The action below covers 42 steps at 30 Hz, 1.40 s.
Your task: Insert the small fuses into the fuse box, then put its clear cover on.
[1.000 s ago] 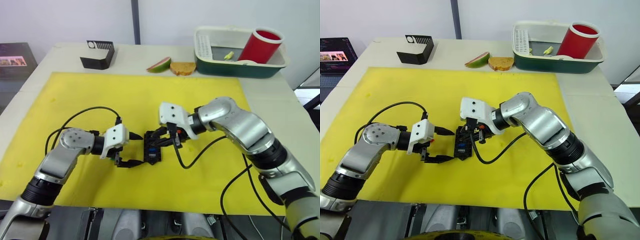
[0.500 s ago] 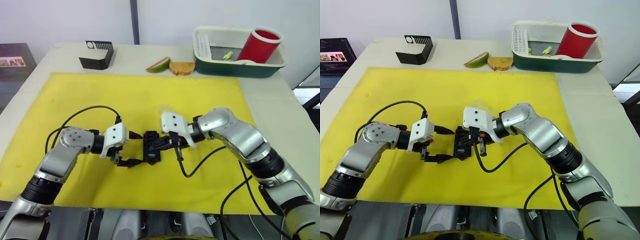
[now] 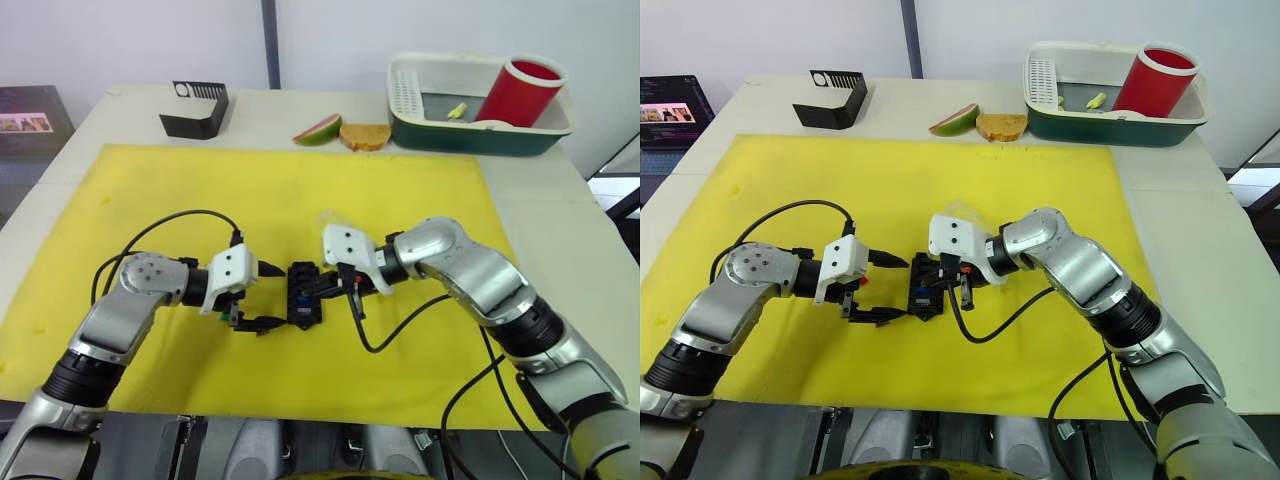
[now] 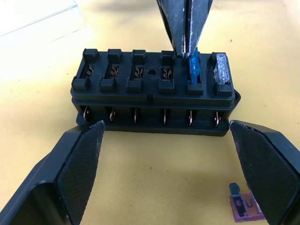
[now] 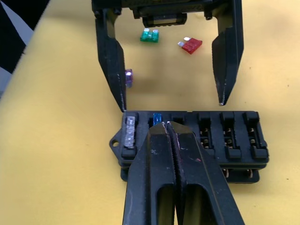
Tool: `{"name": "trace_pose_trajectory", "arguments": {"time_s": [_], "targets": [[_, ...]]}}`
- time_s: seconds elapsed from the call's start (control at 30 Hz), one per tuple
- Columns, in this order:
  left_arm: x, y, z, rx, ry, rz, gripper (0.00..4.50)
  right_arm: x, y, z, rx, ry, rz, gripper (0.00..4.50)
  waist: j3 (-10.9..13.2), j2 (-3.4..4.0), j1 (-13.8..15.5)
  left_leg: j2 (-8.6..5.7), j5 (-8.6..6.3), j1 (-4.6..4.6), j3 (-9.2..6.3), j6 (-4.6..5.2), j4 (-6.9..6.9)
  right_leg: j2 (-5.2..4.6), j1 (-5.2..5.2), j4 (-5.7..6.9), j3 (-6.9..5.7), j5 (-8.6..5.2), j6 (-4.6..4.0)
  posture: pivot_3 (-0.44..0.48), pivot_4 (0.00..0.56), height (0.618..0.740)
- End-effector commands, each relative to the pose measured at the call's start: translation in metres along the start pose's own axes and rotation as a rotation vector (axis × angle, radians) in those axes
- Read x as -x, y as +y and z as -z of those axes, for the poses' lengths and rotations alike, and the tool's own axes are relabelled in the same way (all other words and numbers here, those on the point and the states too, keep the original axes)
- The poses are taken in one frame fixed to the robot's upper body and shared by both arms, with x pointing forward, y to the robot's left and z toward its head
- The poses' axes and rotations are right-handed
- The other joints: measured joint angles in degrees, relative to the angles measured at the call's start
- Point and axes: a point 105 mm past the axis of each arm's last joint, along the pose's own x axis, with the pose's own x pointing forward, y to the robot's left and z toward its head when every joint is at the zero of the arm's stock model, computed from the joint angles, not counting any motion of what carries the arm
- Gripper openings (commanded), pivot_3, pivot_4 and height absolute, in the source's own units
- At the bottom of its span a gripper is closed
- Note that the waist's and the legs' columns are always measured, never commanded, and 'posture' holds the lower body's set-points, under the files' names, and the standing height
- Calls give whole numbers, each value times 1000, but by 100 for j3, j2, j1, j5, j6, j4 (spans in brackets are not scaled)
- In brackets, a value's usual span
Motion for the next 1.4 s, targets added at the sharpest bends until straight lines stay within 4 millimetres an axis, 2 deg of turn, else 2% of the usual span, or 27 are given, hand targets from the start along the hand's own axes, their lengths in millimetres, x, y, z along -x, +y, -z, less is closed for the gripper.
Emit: {"name": "trace_pose_trajectory", "arguments": {"time_s": [0.03,0.57,0.97,1.2,1.4], "targets": [[5,1,-7,-24,-14,-7,4500,-5,5,10,0,42,-22,57,0,0,0,0,0,0,0,0,0,0,0,0,0,0,0,0,150,740],[3,4,-8,-20,-19,-14,4500,-2,9,-1,19,19,-36,57,0,0,0,0,0,2,0,0,0,0,2,0,0,0,0,0,150,740],[3,2,-9,-17,-19,-13,4500,-6,5,8,31,56,-17,57,0,0,-1,0,0,2,0,0,0,0,3,0,0,0,0,0,150,740],[3,2,-8,-17,-19,-12,4500,3,1,-14,15,-22,-17,57,0,0,-1,0,0,3,0,0,0,0,3,0,0,0,0,0,150,740],[2,1,-8,-18,-19,-10,4500,4,4,-18,19,-30,-30,57,0,0,-1,0,0,2,0,0,0,0,3,0,0,0,0,0,150,740]]}}
